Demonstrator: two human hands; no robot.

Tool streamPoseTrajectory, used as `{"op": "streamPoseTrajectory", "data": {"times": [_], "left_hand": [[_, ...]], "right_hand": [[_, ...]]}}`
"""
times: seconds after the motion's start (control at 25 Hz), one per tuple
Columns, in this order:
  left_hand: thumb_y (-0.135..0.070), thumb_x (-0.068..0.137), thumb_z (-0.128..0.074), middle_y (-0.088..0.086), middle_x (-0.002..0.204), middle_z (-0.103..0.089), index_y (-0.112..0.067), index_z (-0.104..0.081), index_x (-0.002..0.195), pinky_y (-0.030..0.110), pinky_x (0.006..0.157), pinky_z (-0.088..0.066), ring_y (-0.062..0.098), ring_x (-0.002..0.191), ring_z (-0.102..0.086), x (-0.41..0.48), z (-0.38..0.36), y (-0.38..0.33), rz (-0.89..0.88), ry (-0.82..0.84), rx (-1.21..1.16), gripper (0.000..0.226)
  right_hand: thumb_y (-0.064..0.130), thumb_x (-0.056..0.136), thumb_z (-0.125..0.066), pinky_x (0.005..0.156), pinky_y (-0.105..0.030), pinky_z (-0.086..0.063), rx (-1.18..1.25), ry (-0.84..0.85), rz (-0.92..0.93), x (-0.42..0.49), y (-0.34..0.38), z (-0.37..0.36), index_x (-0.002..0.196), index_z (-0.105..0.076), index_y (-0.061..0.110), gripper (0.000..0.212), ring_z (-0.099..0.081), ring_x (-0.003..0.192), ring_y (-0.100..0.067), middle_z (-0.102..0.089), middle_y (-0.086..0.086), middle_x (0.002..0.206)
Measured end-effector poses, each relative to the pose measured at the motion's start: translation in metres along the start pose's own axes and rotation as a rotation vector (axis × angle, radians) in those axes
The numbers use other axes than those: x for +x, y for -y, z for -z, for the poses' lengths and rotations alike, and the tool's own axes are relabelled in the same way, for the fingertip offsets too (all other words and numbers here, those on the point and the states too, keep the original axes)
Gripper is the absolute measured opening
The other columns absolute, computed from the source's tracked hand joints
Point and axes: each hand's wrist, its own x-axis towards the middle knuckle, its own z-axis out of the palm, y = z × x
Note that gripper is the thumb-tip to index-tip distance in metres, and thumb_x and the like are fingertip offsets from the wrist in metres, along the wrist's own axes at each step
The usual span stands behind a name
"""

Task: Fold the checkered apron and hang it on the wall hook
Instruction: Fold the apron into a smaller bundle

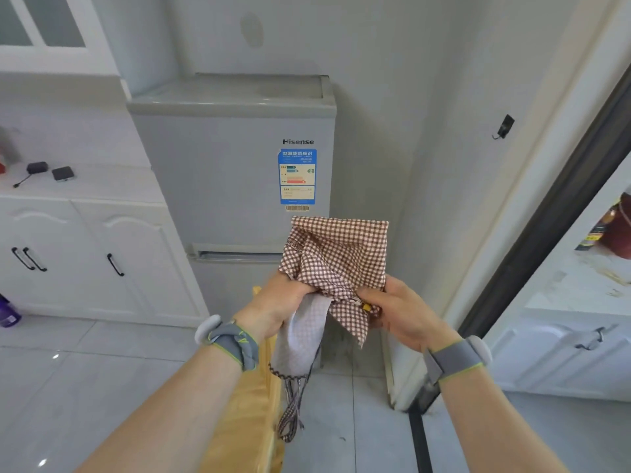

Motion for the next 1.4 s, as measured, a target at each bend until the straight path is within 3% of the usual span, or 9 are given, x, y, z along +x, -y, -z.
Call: {"op": "streamPoseTrajectory", "data": {"times": [0.12, 0.32, 0.4, 0.52, 0.68, 0.84, 1.04, 1.24, 1.4], "left_hand": [[-0.012, 0.088, -0.062, 0.012, 0.091, -0.075, -0.008, -0.070, 0.096, 0.039, 0.077, -0.058, 0.028, 0.087, -0.071, -0.009, 0.001, -0.005, 0.066, 0.061, -0.233, 0.012], [-0.051, 0.090, -0.039, 0.019, 0.090, -0.074, -0.004, -0.079, 0.081, 0.043, 0.083, -0.046, 0.031, 0.080, -0.071, -0.027, 0.022, -0.019, 0.290, 0.248, -0.659, 0.062], [-0.056, 0.087, -0.050, 0.020, 0.107, -0.072, -0.005, -0.076, 0.097, 0.049, 0.095, -0.045, 0.034, 0.097, -0.067, -0.030, 0.020, -0.019, 0.289, 0.271, -0.476, 0.058], [-0.011, 0.075, -0.075, 0.014, 0.106, -0.074, -0.013, -0.071, 0.095, 0.046, 0.093, -0.051, 0.030, 0.098, -0.068, -0.030, 0.005, -0.009, 0.147, 0.047, -0.044, 0.020], [-0.014, 0.073, -0.073, 0.002, 0.097, -0.075, -0.020, -0.071, 0.094, 0.040, 0.087, -0.053, 0.021, 0.094, -0.069, -0.026, 0.004, -0.001, -0.073, -0.146, 0.096, 0.022], [-0.005, 0.078, -0.071, 0.004, 0.101, -0.074, -0.014, -0.070, 0.101, 0.034, 0.082, -0.052, 0.022, 0.098, -0.069, -0.028, 0.004, -0.003, -0.086, -0.080, 0.019, 0.025], [-0.063, 0.066, -0.066, -0.011, 0.157, -0.022, -0.028, -0.019, 0.152, 0.029, 0.117, -0.018, 0.004, 0.144, -0.018, -0.029, 0.036, -0.025, -0.307, -0.122, 0.345, 0.104], [-0.044, 0.072, -0.073, -0.006, 0.125, -0.064, -0.025, -0.053, 0.128, 0.026, 0.091, -0.043, 0.012, 0.116, -0.056, -0.020, -0.014, -0.046, -0.538, 0.371, 1.069, 0.062], [-0.036, 0.078, -0.066, 0.003, 0.082, -0.074, -0.014, -0.068, 0.081, 0.034, 0.070, -0.052, 0.018, 0.078, -0.068, -0.004, -0.017, -0.023, -0.330, 0.273, 0.872, 0.022]], "right_hand": [[0.003, 0.087, -0.055, 0.063, -0.031, -0.057, 0.123, 0.016, 0.203, -0.006, 0.003, -0.006, 0.088, -0.075, 0.013, 0.023, -0.069, 0.078, -0.018, -0.075, -0.006, 0.089], [-0.025, 0.074, -0.053, 0.072, -0.020, -0.052, -0.141, -0.015, 0.477, 0.002, 0.004, 0.000, 0.067, -0.069, -0.003, 0.028, -0.067, 0.076, -0.010, -0.070, 0.000, 0.074], [-0.031, 0.066, -0.051, 0.073, -0.018, -0.048, -0.339, -0.065, 0.505, 0.006, 0.003, -0.002, 0.063, -0.070, 0.001, 0.037, -0.063, 0.074, -0.005, -0.065, 0.002, 0.073], [-0.027, 0.070, -0.044, 0.077, -0.027, -0.051, -0.531, -0.088, 0.463, 0.011, 0.000, 0.001, 0.069, -0.075, 0.017, 0.053, -0.066, 0.083, -0.012, -0.068, 0.005, 0.082], [0.022, 0.086, -0.051, 0.075, -0.032, -0.054, -0.074, 0.210, 0.147, -0.009, 0.009, 0.002, 0.109, -0.064, 0.006, 0.031, -0.065, 0.092, -0.018, -0.066, -0.007, 0.104], [0.022, 0.083, -0.071, 0.078, -0.037, -0.057, -0.466, -0.098, 0.185, -0.002, -0.003, -0.015, 0.111, -0.062, 0.015, 0.030, -0.069, 0.091, -0.015, -0.072, -0.001, 0.100], [0.017, 0.086, -0.059, 0.065, -0.030, -0.048, -0.967, -0.112, 0.282, -0.003, 0.011, -0.005, 0.077, -0.060, 0.017, 0.009, -0.065, 0.076, -0.013, -0.067, 0.005, 0.076], [0.021, 0.083, -0.061, 0.071, -0.029, -0.045, -1.292, 0.175, 0.306, 0.006, 0.057, -0.006, 0.084, -0.066, 0.019, 0.005, -0.061, 0.078, -0.015, -0.066, 0.005, 0.079], [0.028, 0.080, -0.066, 0.080, -0.036, -0.051, -1.211, 0.038, 0.365, 0.005, 0.069, 0.003, 0.092, -0.070, 0.023, 0.014, -0.066, 0.086, -0.013, -0.073, 0.005, 0.088]]}}
